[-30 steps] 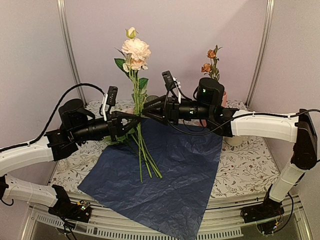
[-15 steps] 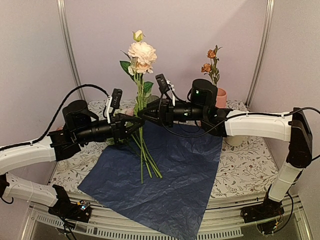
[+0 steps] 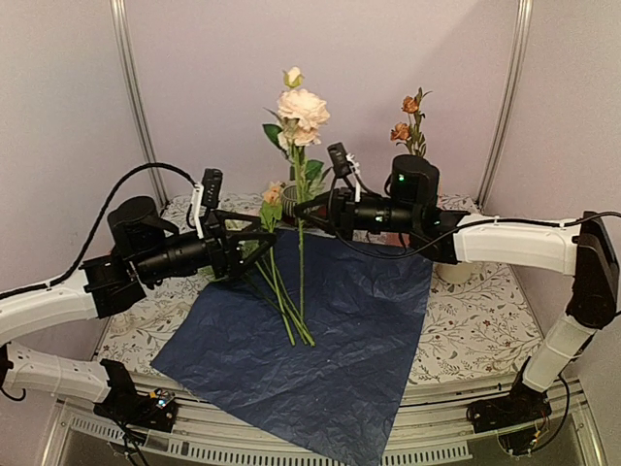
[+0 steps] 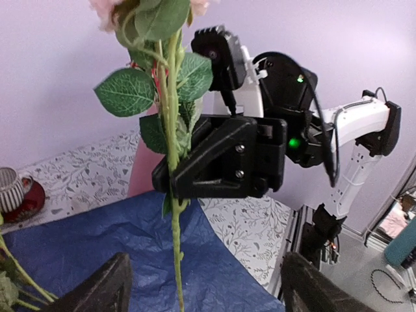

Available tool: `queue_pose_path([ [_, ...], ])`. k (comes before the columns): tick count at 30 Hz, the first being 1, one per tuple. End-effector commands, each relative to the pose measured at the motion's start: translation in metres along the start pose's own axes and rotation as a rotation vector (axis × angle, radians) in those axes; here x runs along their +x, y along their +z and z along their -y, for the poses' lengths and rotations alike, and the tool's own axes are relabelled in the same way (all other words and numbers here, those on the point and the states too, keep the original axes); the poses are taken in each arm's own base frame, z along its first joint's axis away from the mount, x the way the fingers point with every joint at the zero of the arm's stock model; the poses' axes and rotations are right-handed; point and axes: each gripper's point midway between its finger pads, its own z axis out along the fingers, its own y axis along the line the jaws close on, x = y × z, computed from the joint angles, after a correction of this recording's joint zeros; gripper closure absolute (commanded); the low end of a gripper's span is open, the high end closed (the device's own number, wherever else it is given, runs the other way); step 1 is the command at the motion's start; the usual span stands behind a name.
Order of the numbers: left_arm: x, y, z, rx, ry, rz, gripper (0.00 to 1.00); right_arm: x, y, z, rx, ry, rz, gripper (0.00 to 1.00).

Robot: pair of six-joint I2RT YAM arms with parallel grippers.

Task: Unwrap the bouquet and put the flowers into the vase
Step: Pass from the left arm to the right, then place the fake flower in the vase.

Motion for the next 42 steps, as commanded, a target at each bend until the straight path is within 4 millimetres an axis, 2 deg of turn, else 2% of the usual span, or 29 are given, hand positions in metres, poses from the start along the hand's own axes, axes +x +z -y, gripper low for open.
queue_pose_path([
  [1, -0.02, -0.021, 0.006, -0.018, 0.024, 0.092, 0.15, -0.036, -0.045, 0.021, 0.118, -0.034, 0.084, 0.9],
  [5, -0.033, -0.036, 0.003, -0.065, 0.026, 0.136, 0.1, -0.047, -0.075, 0.04, 0.253, -0.069, 0.088, 0.9],
  [8, -0.039, -0.045, -0.002, -0.108, 0.029, 0.168, 0.08, -0.067, -0.103, 0.052, 0.425, -0.16, 0.106, 0.9],
  [9, -0.04, -0.048, -0.003, -0.116, 0.031, 0.177, 0.07, -0.076, -0.116, 0.058, 0.513, -0.207, 0.117, 0.9],
  [13, -0.039, -0.052, -0.007, -0.139, 0.03, 0.192, 0.05, -0.121, -0.162, 0.061, 0.765, -0.364, 0.172, 0.91],
  [16, -0.037, -0.053, -0.008, -0.14, 0.027, 0.201, 0.04, -0.17, -0.193, 0.048, 0.896, -0.452, 0.252, 0.93],
  [21, -0.036, -0.051, -0.009, -0.137, 0.029, 0.202, 0.03, -0.242, -0.235, 0.006, 1.009, -0.561, 0.413, 0.93],
  [23, -0.036, -0.05, -0.009, -0.139, 0.035, 0.2, 0.03, -0.26, -0.244, -0.006, 1.036, -0.609, 0.442, 0.91],
  [25, -0.035, -0.05, -0.01, -0.145, 0.038, 0.199, 0.04, -0.272, -0.254, -0.009, 1.085, -0.627, 0.466, 0.91],
  [28, -0.034, -0.051, -0.01, -0.145, 0.037, 0.201, 0.04, -0.283, -0.261, -0.01, 1.132, -0.652, 0.475, 0.91],
  [32, -0.034, -0.051, -0.01, -0.141, 0.033, 0.197, 0.04, -0.283, -0.257, -0.006, 1.138, -0.657, 0.462, 0.9],
  [37, -0.033, -0.051, -0.01, -0.145, 0.031, 0.199, 0.04, -0.265, -0.242, 0.018, 1.142, -0.616, 0.403, 0.9],
  [42, -0.033, -0.051, -0.012, -0.155, 0.033, 0.195, 0.04, -0.237, -0.226, 0.048, 1.138, -0.545, 0.342, 0.91],
])
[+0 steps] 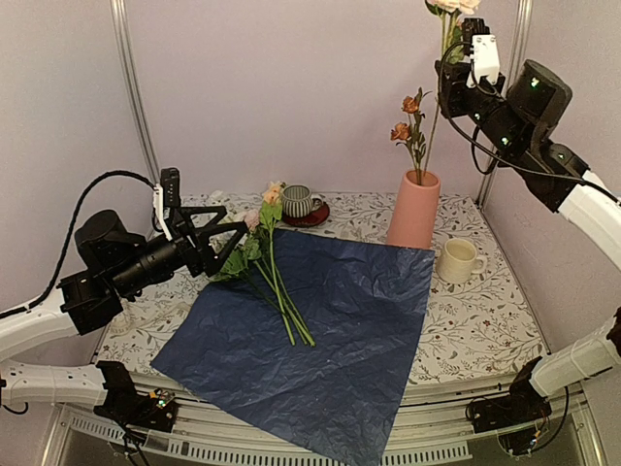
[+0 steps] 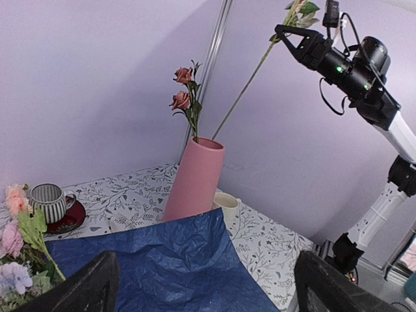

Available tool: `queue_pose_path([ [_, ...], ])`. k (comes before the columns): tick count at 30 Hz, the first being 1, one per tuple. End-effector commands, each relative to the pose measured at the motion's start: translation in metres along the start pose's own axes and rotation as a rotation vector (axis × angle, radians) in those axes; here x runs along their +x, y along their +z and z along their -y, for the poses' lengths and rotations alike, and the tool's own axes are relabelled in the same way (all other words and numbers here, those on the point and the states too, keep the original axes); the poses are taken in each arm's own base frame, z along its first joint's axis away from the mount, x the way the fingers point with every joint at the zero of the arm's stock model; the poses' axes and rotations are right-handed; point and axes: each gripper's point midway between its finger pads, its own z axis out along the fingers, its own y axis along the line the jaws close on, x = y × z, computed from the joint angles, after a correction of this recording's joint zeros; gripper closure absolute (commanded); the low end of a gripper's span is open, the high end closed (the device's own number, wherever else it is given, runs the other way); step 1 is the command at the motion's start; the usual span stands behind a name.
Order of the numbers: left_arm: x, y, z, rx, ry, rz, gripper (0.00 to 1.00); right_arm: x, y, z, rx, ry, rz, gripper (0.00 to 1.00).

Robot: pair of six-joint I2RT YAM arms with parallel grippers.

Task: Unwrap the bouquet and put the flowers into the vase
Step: Place the fake flower in the vase.

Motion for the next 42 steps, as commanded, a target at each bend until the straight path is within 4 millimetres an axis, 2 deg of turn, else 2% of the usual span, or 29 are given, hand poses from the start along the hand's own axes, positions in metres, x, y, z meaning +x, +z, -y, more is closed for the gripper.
queue_pose_path([
  [1, -0.001, 0.0, 0.0, -0.003, 0.008, 0.014, 0.04, 0.041, 0.012, -0.003, 0.016, 0.03, -0.092, 0.91],
  [5, -0.001, -0.001, -0.001, -0.009, 0.007, 0.006, 0.04, 0.083, 0.023, 0.002, 0.019, 0.071, -0.19, 0.91],
  [10, 0.002, -0.003, -0.004, -0.028, 0.012, 0.0, 0.04, 0.135, 0.03, 0.016, 0.019, 0.201, -0.295, 0.91],
  [16, 0.005, -0.004, -0.009, -0.052, 0.016, -0.011, 0.04, 0.197, 0.027, 0.024, 0.04, 0.292, -0.431, 0.86],
  [18, 0.006, -0.004, -0.01, -0.059, 0.015, -0.011, 0.04, 0.21, 0.025, 0.027, 0.052, 0.309, -0.46, 0.8],
  [20, 0.008, -0.004, -0.011, -0.061, 0.013, -0.016, 0.05, 0.217, 0.024, 0.031, 0.065, 0.314, -0.479, 0.65],
  [21, 0.008, -0.004, -0.011, -0.062, 0.012, -0.016, 0.05, 0.218, 0.023, 0.034, 0.074, 0.314, -0.485, 0.49],
  [23, 0.009, -0.003, -0.013, -0.068, 0.011, -0.021, 0.05, 0.215, 0.021, 0.036, 0.082, 0.308, -0.483, 0.29],
  [27, 0.011, -0.003, -0.016, -0.087, 0.003, -0.031, 0.05, 0.195, 0.015, 0.042, 0.088, 0.293, -0.455, 0.18],
  [31, 0.018, -0.001, -0.021, -0.11, -0.003, -0.052, 0.05, 0.167, 0.004, 0.046, 0.073, 0.282, -0.422, 0.13],
  [35, 0.024, 0.002, -0.027, -0.139, -0.013, -0.072, 0.05, 0.131, -0.011, 0.034, -0.041, 0.285, -0.361, 0.13],
  [38, 0.029, 0.006, -0.035, -0.182, -0.03, -0.091, 0.04, 0.105, -0.022, 0.011, -0.201, 0.298, -0.31, 0.14],
  [42, 0.041, 0.013, -0.05, -0.245, -0.062, -0.134, 0.04, 0.077, -0.043, -0.037, -0.464, 0.311, -0.219, 0.15],
])
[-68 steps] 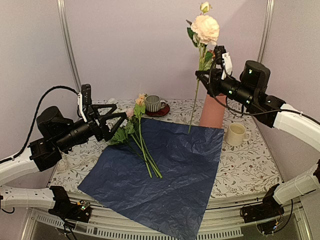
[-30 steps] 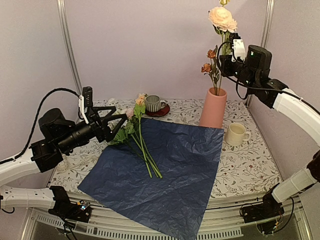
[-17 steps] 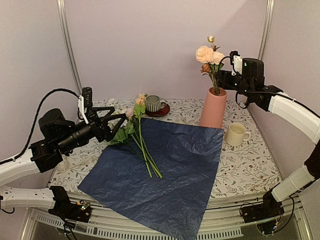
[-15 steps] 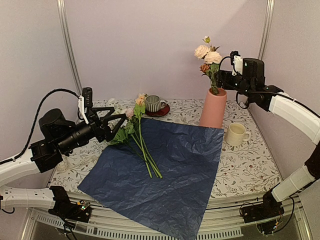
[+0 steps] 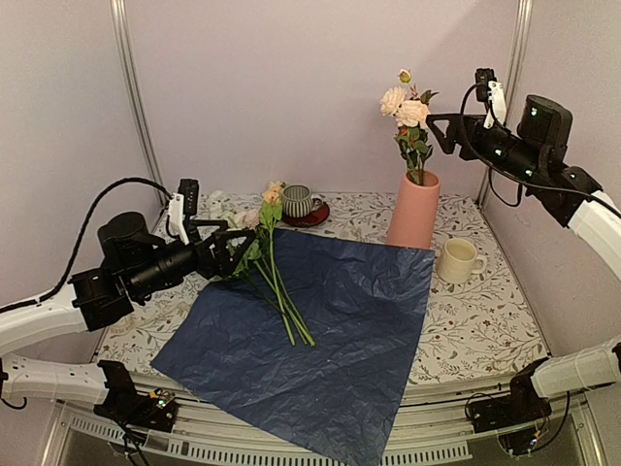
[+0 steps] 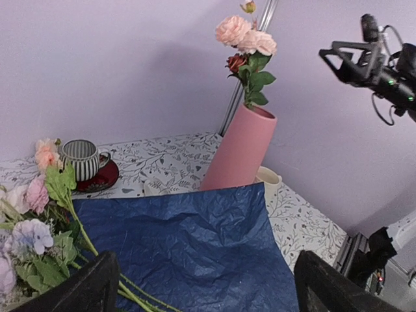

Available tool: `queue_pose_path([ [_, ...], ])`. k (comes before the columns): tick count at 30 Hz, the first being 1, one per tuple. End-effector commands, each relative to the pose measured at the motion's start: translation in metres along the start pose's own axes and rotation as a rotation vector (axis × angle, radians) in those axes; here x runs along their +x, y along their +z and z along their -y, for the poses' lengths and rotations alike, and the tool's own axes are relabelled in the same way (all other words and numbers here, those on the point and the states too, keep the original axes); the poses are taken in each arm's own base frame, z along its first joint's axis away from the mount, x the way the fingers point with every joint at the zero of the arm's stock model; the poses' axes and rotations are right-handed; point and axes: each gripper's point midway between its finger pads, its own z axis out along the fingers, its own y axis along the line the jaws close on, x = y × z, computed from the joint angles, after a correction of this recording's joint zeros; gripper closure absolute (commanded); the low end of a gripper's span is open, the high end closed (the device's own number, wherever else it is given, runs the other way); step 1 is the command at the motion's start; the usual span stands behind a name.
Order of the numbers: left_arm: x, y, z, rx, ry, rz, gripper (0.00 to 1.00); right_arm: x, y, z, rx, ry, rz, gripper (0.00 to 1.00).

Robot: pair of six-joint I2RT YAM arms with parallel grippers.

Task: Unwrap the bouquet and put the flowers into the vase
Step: Place the fake flower in the vase, then pick up the fake flower from the flattened wrapping paper.

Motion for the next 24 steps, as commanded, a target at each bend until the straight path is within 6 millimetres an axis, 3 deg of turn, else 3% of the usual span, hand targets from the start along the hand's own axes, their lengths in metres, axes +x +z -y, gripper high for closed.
queue_pose_path([
  [1, 0.009, 0.011, -0.015, -0.074, -0.045, -0.047, 0.04, -0.008, -0.021, -0.075, -0.354, -0.065, 0.056, 0.15],
  [4, 0.019, 0.019, -0.022, -0.089, -0.083, -0.079, 0.06, 0.009, -0.021, -0.104, -0.449, -0.106, 0.058, 0.17],
  [9, 0.042, 0.029, -0.051, -0.185, -0.193, -0.143, 0.19, 0.062, 0.006, -0.133, -0.534, -0.161, -0.017, 0.17],
  [13, 0.07, 0.033, -0.081, -0.289, -0.303, -0.216, 0.36, 0.115, 0.033, -0.136, -0.528, -0.144, -0.1, 0.18],
  [24, 0.127, 0.056, -0.11, -0.402, -0.561, -0.282, 0.43, 0.235, 0.073, -0.128, -0.516, -0.017, -0.228, 0.18],
])
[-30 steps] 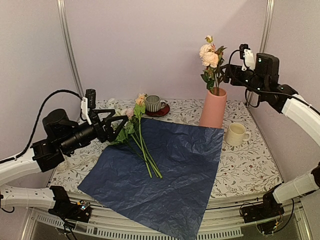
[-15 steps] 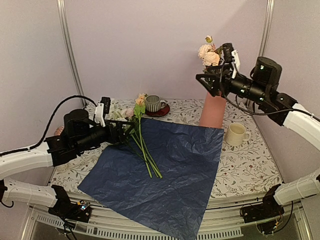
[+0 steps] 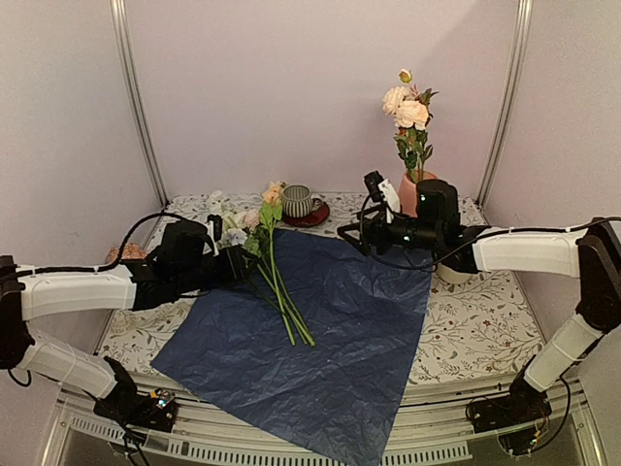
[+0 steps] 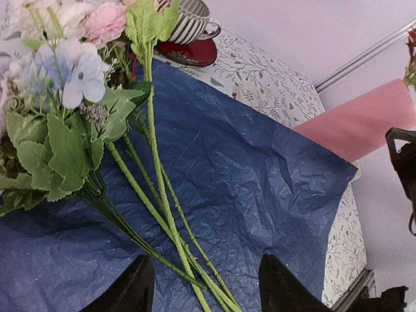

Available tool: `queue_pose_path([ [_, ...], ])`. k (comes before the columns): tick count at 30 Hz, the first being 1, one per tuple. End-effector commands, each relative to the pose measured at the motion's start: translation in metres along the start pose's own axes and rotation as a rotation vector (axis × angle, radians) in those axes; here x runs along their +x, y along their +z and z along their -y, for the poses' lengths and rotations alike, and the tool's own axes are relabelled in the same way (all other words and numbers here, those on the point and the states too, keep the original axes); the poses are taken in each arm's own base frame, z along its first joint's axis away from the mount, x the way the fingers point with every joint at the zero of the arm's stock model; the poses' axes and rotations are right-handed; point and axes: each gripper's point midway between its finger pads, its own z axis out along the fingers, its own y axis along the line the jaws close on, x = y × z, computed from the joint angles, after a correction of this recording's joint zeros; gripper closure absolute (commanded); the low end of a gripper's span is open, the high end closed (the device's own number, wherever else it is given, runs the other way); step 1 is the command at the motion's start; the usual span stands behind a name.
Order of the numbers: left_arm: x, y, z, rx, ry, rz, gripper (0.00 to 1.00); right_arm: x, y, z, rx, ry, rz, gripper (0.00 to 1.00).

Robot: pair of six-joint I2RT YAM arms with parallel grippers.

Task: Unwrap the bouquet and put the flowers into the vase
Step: Pick up the fake flower from the flattened wrapping paper.

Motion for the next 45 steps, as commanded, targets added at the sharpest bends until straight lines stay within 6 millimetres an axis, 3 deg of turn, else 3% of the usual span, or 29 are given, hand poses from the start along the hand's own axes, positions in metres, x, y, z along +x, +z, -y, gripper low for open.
queue_pose_path([
  [1, 0.002, 0.019, -0.001, 0.01, -0.16, -0.004, 0.43, 0.013, 0.017, 0.002, -0.019, 0.051, 0.056, 0.19],
  [4, 0.008, 0.037, 0.0, -0.017, -0.157, -0.049, 0.54, 0.036, 0.027, 0.009, -0.004, 0.08, 0.029, 0.19],
  [12, 0.021, 0.081, -0.023, -0.177, -0.094, -0.115, 0.56, 0.076, 0.031, 0.019, 0.031, 0.105, 0.007, 0.19],
  [20, 0.025, 0.108, -0.039, -0.308, -0.044, -0.162, 0.61, 0.079, 0.034, 0.019, 0.023, 0.107, 0.001, 0.19],
  [23, 0.028, 0.115, -0.044, -0.339, -0.026, -0.18, 0.69, 0.079, 0.033, 0.019, 0.025, 0.107, 0.003, 0.19],
  [34, 0.037, 0.126, -0.054, -0.37, -0.009, -0.207, 0.7, 0.079, 0.032, 0.019, 0.026, 0.1, 0.002, 0.19],
  [40, 0.041, 0.132, -0.05, -0.337, 0.013, -0.226, 0.81, 0.081, 0.034, 0.02, 0.029, 0.101, -0.005, 0.19],
  [45, 0.041, 0.134, -0.05, -0.343, 0.016, -0.23, 0.83, 0.081, 0.034, 0.021, 0.033, 0.1, -0.007, 0.19],
])
